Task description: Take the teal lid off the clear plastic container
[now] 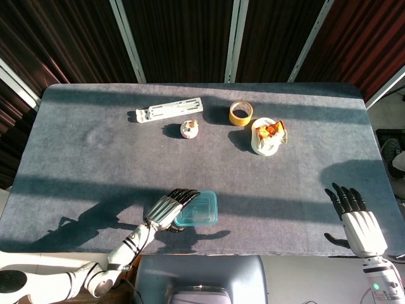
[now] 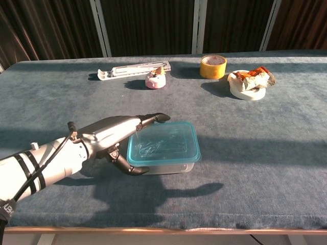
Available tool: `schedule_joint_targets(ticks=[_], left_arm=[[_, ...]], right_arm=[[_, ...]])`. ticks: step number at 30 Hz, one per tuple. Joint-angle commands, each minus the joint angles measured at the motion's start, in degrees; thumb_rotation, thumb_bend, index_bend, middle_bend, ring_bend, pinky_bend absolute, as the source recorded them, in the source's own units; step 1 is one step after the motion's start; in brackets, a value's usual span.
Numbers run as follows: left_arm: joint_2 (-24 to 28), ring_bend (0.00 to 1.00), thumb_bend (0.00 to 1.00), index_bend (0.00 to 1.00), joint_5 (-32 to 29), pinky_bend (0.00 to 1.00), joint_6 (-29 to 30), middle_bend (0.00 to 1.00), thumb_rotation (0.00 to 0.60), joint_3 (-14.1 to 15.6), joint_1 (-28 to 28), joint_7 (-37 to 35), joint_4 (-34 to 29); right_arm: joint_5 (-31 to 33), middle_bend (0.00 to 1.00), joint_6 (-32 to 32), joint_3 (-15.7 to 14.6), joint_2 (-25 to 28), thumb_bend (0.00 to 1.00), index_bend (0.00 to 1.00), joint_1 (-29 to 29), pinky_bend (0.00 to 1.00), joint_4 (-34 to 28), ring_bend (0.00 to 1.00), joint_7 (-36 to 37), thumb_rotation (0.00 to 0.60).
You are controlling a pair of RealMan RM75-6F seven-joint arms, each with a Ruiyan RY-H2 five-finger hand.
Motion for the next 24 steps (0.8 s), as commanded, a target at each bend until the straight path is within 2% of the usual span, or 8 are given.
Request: schedule_joint_targets(ticks=[1,8,12,16,24], left_arm=[[-0.2,0.28,0.27,0.0,1.2,0.42,0.8,0.26,0.6,0.7,0.1,-0.9,0.2],[-0.8,0.31,0.27,0.0,2.7,0.42,1.4,0.31,0.6,1.7,-0.1,-0.9,1.2],[-1.3,0.31,0.27,0.0,3.8,0.42,1.8,0.31,0.6,2.4,-0.3,-2.0,1.9],[-1.9,0.31,0.27,0.0,4.8,0.42,2.0,0.31,0.6,2.9,-0.6,-3.4,2.5],[-3.0,0.31,0.27,0.0,4.8,0.39,2.0,0.32,0.6,2.6,-1.0,-4.3,4.4]], right_arm=[[-1.7,0.0,-0.9,-0.3,-1.4,0.15,0.0,1.1,0.0,0.9,0.0,-1.1,0.6],[-6.2,0.0,-5.2,-1.0,-4.6,0.15,0.03,5.2,0.0,2.3,0.0,-2.0,0.6],[-8.2,0.0,-10.8,-0.5,-8.4,0.16,0.13,10.2,0.0,5.9,0.0,0.3,0.6],[-9.8,0.02,-13.4,-0.2,-12.7,0.21,0.23,13.9,0.0,10.2,0.0,4.1,0.6],[-15.6,0.09,-11.3,-1.1,-22.8,0.34,0.41,19.0,0.0,20.1,0.0,12.3,0.6]])
